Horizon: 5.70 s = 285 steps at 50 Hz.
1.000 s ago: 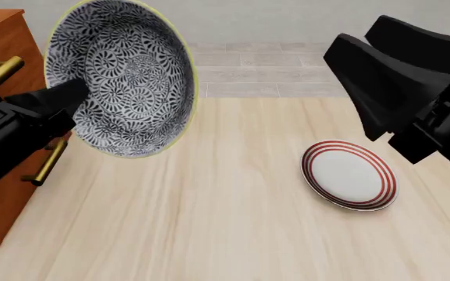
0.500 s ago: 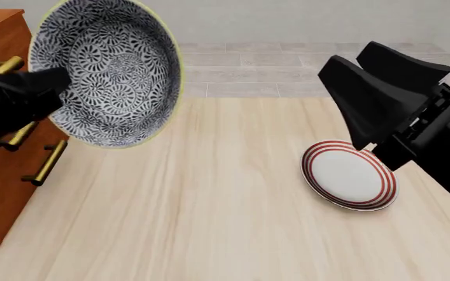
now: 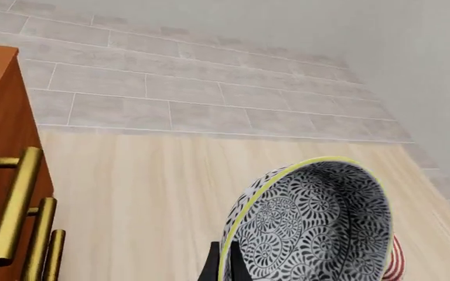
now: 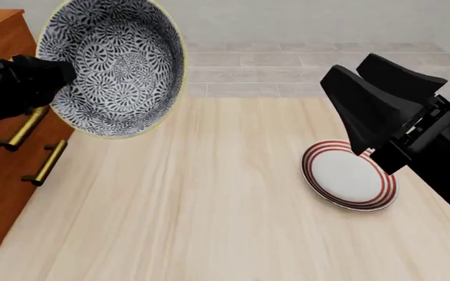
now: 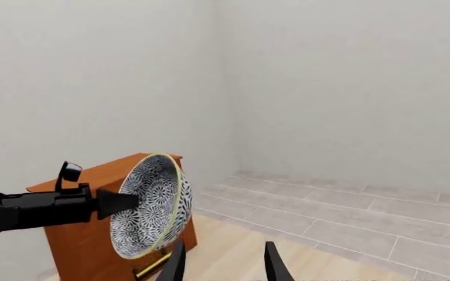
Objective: Put the bowl on top of the cabinet.
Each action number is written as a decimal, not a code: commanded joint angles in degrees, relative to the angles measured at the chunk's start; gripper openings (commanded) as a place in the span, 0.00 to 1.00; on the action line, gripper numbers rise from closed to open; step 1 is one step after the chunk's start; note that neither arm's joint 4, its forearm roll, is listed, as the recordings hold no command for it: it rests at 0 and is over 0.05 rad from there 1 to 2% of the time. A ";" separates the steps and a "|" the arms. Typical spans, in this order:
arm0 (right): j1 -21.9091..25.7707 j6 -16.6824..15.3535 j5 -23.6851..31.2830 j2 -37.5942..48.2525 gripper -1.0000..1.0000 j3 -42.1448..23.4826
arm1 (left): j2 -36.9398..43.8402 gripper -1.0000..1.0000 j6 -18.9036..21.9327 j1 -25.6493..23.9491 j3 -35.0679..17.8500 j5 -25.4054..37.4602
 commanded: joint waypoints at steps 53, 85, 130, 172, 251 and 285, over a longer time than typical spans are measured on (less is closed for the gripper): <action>-1.05 2.53 -2.64 1.21 1.00 2.00 | 3.34 0.00 -4.47 13.50 -20.09 30.68; -0.07 3.82 -3.47 0.89 1.00 2.46 | 2.66 0.00 2.51 27.05 -33.22 38.67; 0.46 4.00 -3.79 1.46 1.00 2.94 | 7.21 0.00 5.03 42.00 -37.74 40.42; 0.53 3.78 -4.21 2.47 1.00 2.78 | 13.10 0.00 4.55 54.60 -38.46 36.79; 0.68 3.57 -4.21 2.39 1.00 2.78 | 18.54 1.00 3.13 56.85 -35.21 29.49; 1.01 3.75 -4.03 1.72 1.00 3.07 | 20.08 1.00 2.44 57.64 -42.86 31.97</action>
